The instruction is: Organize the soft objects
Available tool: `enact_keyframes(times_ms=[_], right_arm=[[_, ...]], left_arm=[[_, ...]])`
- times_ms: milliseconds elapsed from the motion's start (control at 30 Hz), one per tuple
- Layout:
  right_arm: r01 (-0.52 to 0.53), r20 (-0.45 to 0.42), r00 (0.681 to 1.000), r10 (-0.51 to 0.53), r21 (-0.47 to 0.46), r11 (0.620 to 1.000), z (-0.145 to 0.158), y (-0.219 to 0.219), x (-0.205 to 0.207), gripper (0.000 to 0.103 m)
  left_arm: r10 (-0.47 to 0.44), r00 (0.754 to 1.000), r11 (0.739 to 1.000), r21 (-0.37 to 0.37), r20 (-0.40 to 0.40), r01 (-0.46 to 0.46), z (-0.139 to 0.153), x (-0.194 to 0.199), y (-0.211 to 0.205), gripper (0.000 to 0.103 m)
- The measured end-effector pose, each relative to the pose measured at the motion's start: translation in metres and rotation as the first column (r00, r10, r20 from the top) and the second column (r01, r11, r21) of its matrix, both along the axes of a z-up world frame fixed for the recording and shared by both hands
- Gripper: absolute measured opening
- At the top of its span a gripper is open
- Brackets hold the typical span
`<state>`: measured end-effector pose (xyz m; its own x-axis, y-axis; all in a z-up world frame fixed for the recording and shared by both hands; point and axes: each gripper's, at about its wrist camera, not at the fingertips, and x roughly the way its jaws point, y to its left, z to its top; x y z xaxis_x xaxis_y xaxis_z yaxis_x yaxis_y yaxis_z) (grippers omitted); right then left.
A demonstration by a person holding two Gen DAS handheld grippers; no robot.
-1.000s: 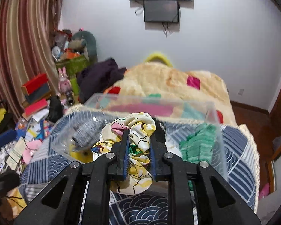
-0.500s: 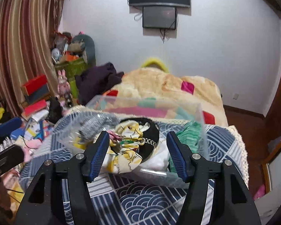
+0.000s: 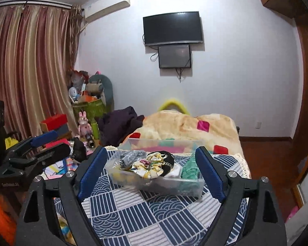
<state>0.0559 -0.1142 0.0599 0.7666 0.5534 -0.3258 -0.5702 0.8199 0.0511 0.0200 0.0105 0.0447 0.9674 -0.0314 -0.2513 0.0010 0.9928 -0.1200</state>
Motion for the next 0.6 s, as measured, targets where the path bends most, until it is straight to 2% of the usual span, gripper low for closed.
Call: enact_keyframes(times_ms=[233,333,600], right_arm=[[0.013,-0.009,1.0,-0.013,0.024,1.0,-0.006,-0.006,-0.011,0.09],[0.026,0.021,0.999,-0.026,0.006,1.0,-0.008,-0.005,-0.018,0.098],[0.013,0.036,0.999,-0.012,-0.004,1.0,-0.01,-0.002,-0.024,0.099]], left_arm=[[0.005,1.0,1.0,-0.002,0.028,-0.005,0.003,-0.017,-0.008,0.102],[0.014,0.999,1.0,0.0,0.033,-0.014,0.002,-0.02,-0.008,0.102],[0.015,1.0,1.0,-0.002,0.026,-0.015,-0.002,-0.023,-0.008,0.102]])
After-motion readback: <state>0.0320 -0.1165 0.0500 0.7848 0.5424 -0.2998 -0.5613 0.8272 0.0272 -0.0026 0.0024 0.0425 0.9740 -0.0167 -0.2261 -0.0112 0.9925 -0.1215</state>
